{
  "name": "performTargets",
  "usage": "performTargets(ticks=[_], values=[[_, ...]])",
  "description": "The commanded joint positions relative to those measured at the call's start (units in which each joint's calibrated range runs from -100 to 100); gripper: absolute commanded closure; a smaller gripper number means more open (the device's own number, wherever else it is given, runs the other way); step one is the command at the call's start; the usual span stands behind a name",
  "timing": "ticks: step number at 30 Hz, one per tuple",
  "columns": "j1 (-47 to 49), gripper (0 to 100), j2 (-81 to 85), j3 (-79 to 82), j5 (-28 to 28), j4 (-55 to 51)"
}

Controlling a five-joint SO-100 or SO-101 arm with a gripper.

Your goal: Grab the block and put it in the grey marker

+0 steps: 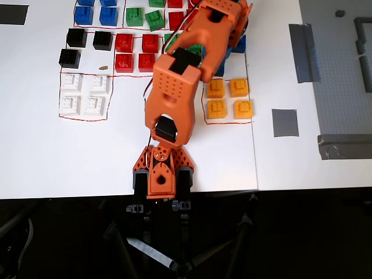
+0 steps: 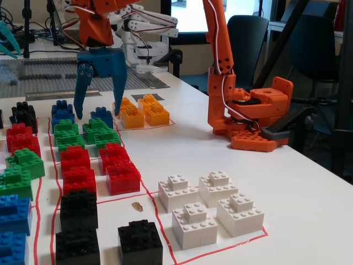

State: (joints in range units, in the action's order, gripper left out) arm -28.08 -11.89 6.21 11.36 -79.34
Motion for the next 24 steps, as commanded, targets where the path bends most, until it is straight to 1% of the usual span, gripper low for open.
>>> performTargets(ticks=[1, 12, 13, 15, 18, 24], values=[[-2.0, 71, 2.2, -3.7, -0.1, 1.3], [-4.4, 74, -1.2, -4.4, 0.8, 3.1], [-4.5, 75, -1.2, -4.5, 0.9, 3.1], [-4.6, 87, -1.4, -4.7, 1.1, 3.2], [-4.4, 100, -1.5, -5.3, 0.6, 3.2], [-3.9, 100, -0.9, -6.3, 0.0, 3.2]])
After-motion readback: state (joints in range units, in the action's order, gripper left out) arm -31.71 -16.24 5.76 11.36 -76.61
